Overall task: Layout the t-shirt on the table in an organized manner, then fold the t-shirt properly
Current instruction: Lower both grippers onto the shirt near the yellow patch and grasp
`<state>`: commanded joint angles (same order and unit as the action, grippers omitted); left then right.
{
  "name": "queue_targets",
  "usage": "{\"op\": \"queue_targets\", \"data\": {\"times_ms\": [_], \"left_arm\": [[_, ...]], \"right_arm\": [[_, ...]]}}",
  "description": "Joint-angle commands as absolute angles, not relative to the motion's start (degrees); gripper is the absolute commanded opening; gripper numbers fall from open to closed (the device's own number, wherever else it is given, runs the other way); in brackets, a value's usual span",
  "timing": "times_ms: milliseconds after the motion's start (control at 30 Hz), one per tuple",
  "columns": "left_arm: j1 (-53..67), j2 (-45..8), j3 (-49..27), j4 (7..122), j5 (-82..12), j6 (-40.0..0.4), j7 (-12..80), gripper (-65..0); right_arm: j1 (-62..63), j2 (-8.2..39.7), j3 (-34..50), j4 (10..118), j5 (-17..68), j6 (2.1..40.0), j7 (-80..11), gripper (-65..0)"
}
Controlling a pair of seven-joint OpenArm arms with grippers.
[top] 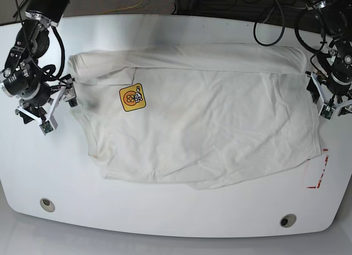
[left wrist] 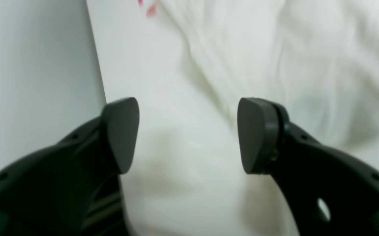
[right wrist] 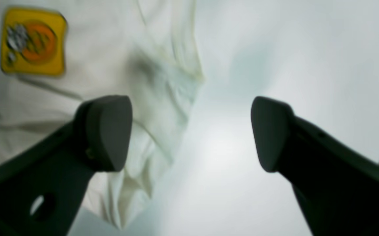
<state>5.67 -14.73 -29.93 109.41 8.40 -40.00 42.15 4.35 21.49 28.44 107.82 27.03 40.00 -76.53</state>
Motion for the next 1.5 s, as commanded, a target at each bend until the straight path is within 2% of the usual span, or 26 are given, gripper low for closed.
{"op": "queue_targets", "data": {"times_ms": [167,333,633,767,933,1033,1367,1433,1500], "left_arm": [[1.8,-13.1,-29.0,108.1,8.4,-40.0,41.1,-33.5],[1.9,-11.9,-26.1,106.6,8.5,-40.0,35.8,-41.4],[5.4,-11.7,-23.1,104.0,8.4,-40.0,26.8,-65.0],[5.5,-11.6,-23.1,101.5,8.4,-38.6,25.7,-65.0],[5.5,-11.8,-23.3,98.8,8.4,-33.3,25.6,-65.0],[5.5,-11.9,-23.4,98.1,8.4,-31.6,25.5,-65.0],[5.5,-11.7,-24.9,98.0,8.4,-30.5,25.5,-65.0],[5.5,-11.7,-24.8,97.5,8.4,-30.5,25.5,-65.0],[5.5,-11.7,-24.7,96.4,8.4,-30.5,25.5,-65.0]], "right_arm": [[7.5,19.9,28.4,101.6,27.0,40.0,-72.7,-11.3],[9.1,18.9,27.0,95.7,27.0,40.0,-68.9,-11.5],[9.5,18.9,25.6,93.7,26.9,40.0,-63.4,-11.5],[9.9,18.8,25.6,91.8,25.5,40.0,-62.3,-11.5],[10.0,18.6,25.5,89.5,21.7,40.0,-59.3,-12.2],[10.0,17.9,24.1,87.7,21.0,40.0,-58.0,-17.4],[9.5,17.5,18.2,87.2,20.8,40.0,-54.0,-56.4],[9.7,17.5,17.3,87.1,20.0,40.0,-53.6,-62.7],[9.8,17.4,16.7,86.5,18.2,40.0,-52.7,-65.0]]}}
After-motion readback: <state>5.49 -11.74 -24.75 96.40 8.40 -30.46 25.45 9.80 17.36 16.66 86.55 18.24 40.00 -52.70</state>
